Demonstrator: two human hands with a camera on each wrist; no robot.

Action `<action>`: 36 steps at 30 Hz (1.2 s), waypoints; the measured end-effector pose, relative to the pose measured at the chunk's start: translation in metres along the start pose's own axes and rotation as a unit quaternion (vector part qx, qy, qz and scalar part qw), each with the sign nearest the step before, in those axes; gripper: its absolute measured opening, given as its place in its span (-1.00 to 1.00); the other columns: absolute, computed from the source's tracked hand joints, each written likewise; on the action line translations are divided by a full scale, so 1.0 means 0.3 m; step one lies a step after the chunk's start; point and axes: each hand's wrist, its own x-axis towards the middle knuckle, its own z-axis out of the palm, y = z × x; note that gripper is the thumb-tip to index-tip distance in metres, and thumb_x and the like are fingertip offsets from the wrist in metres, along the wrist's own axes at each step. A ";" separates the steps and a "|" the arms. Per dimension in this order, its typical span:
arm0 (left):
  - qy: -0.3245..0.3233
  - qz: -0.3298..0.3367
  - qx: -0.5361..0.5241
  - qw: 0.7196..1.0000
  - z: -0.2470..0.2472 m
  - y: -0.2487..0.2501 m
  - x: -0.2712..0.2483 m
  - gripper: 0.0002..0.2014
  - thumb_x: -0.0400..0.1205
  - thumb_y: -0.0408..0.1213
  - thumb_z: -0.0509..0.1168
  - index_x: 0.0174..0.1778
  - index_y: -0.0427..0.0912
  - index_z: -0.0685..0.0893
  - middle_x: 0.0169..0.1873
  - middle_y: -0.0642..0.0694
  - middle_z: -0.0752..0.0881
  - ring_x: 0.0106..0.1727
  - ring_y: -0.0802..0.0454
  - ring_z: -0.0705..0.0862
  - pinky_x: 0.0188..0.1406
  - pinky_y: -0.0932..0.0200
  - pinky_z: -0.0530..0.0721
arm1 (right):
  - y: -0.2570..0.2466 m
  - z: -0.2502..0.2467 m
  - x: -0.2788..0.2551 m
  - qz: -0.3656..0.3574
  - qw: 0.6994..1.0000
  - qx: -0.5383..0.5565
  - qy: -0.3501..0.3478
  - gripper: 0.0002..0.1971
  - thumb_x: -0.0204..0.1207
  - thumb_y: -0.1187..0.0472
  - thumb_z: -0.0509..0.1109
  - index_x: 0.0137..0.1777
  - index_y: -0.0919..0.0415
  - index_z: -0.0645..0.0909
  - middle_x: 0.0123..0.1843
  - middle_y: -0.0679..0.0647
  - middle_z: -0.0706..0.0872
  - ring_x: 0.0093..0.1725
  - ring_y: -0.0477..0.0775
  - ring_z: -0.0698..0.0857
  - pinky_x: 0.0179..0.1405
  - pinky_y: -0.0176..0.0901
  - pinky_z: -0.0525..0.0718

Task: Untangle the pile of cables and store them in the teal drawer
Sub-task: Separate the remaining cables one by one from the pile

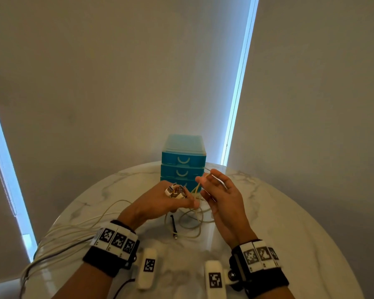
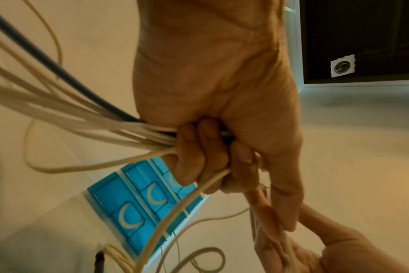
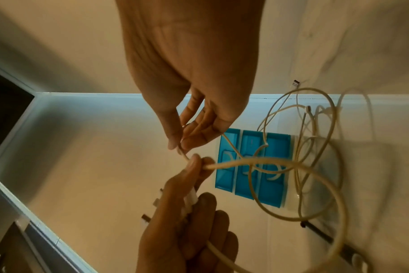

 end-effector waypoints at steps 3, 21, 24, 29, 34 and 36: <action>0.017 0.027 -0.023 0.999 -0.037 0.007 -0.019 -0.87 0.66 -0.24 0.57 -0.11 -0.21 0.83 -0.45 0.12 0.68 -0.42 0.28 0.57 -0.46 0.37 0.49 | -0.015 -0.028 0.013 0.060 0.990 0.123 0.014 -0.58 0.78 0.15 0.43 0.60 0.17 0.57 0.35 0.26 0.85 0.35 0.17 0.85 0.37 0.05 0.77; 0.062 0.113 -0.337 0.933 -0.150 -0.055 -0.019 -0.70 0.41 -0.03 0.65 -0.22 -0.14 0.74 -0.31 -0.24 0.08 -0.44 0.04 0.07 -0.49 0.18 0.05 | 0.132 -0.051 0.022 0.178 0.887 -0.385 -0.184 -0.79 0.69 0.25 0.55 0.26 0.03 0.86 0.10 0.10 0.92 -0.07 -0.01 0.80 -0.07 -0.24 0.78; 0.142 0.132 -0.416 0.889 -0.165 -0.050 -0.015 -0.87 0.66 -0.18 0.40 -0.15 -0.12 0.77 -0.41 -0.05 0.11 -0.56 0.21 0.15 -0.62 0.32 0.12 | 0.106 -0.068 0.025 0.161 0.865 -0.423 -0.215 -0.72 0.68 0.36 0.48 0.14 -0.04 0.89 0.14 -0.03 0.91 -0.01 -0.16 0.80 0.00 -0.32 0.77; 0.214 0.100 -0.388 0.891 -0.177 -0.061 -0.007 -0.79 0.80 -0.13 0.28 0.01 -0.07 0.81 -0.52 0.06 0.23 -0.53 0.17 0.14 -0.56 0.20 0.06 | 0.040 -0.089 0.018 -0.006 0.925 -0.376 -0.049 -0.75 0.75 0.33 0.44 0.07 -0.02 0.88 0.06 -0.11 0.93 0.12 0.06 0.89 0.08 -0.06 0.89; 0.190 -0.018 -0.223 0.956 -0.127 -0.087 0.021 -0.79 0.70 -0.06 0.51 0.04 -0.14 0.89 -0.47 0.04 0.36 -0.44 0.08 0.19 -0.51 0.19 0.12 | -0.097 -0.083 0.015 -0.102 0.990 -0.070 0.064 -0.71 0.69 0.24 0.56 0.39 0.16 0.75 0.19 0.13 0.92 0.15 0.13 0.93 0.05 -0.13 0.90; 0.177 -0.053 -0.170 0.968 -0.094 -0.086 0.029 -0.68 0.62 0.02 0.58 0.05 -0.19 0.89 -0.49 0.04 0.43 -0.47 0.11 0.26 -0.52 0.19 0.19 | -0.092 -0.076 0.007 -0.084 0.993 -0.044 0.073 -0.70 0.66 0.26 0.59 0.36 0.25 0.77 0.22 0.20 0.90 0.17 0.20 0.92 0.10 -0.12 0.89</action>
